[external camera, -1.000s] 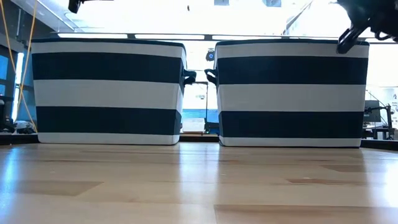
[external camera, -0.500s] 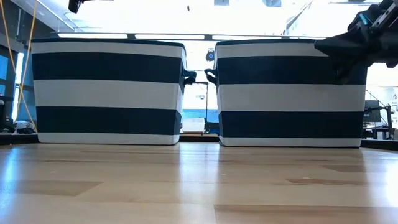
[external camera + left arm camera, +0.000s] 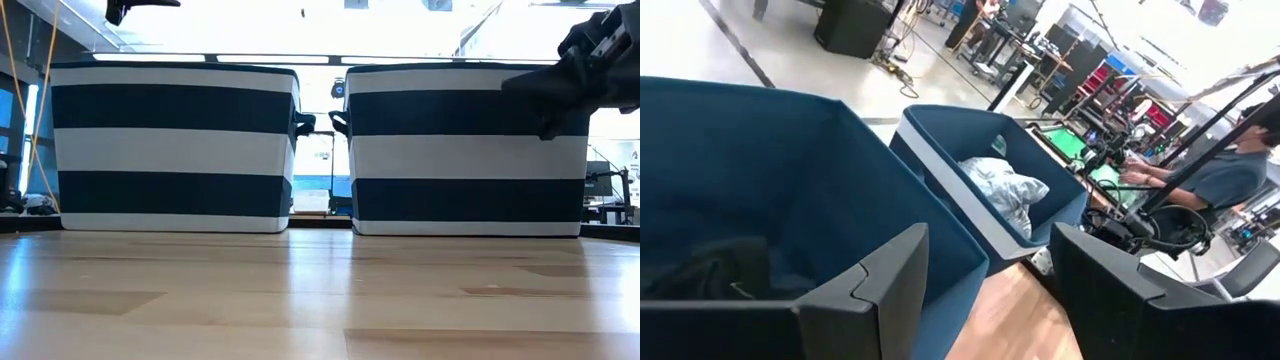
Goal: Sort clothes
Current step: Return to Home Position
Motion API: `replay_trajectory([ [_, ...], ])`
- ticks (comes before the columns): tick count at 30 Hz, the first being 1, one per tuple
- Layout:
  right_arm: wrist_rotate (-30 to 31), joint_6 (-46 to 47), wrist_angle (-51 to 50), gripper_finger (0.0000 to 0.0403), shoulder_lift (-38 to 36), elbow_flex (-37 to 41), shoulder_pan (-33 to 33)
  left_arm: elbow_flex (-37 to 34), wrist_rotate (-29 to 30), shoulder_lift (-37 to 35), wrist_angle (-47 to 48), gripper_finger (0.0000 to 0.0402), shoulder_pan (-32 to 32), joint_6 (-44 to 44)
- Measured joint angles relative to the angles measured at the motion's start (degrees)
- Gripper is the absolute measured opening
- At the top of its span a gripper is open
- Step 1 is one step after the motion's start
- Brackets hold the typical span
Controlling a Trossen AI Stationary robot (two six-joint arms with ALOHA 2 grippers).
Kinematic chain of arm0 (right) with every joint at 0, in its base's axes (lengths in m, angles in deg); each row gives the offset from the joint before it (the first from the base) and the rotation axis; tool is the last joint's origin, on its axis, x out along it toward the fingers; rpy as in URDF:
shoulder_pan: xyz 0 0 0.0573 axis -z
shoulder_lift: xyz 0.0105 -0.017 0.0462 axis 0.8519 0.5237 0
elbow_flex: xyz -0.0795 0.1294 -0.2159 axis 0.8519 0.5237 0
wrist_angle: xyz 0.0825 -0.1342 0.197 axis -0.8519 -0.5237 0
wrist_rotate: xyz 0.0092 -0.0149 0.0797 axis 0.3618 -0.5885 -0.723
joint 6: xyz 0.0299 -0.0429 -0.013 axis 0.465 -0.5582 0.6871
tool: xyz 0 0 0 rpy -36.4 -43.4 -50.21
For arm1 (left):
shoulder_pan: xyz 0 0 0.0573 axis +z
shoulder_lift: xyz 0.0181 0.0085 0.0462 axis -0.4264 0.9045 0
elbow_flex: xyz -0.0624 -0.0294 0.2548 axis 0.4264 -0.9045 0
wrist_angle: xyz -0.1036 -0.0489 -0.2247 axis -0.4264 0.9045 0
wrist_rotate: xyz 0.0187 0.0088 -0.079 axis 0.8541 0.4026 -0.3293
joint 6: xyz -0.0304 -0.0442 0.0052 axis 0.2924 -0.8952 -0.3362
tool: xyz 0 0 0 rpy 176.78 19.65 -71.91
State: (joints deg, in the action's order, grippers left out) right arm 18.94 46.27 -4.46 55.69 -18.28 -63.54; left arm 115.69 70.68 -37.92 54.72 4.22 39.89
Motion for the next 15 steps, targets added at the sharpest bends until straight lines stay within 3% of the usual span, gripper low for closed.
replay_trajectory([
  [7,-1.5,-7.4,-0.2,0.0000,0.0,0.0,0.0,0.0,-0.7,-0.1,0.0,0.0192,0.0,1.5],
  [11,-1.5,-8.1,-0.2,0.0000,0.0,0.0,0.0,0.0,-4.1,-0.5,-0.6,0.0192,0.0,7.6],
  [15,-1.5,-8.1,-0.2,0.0000,0.0,0.0,0.0,0.0,-3.3,-1.0,-0.6,0.0192,0.0,13.5],
])
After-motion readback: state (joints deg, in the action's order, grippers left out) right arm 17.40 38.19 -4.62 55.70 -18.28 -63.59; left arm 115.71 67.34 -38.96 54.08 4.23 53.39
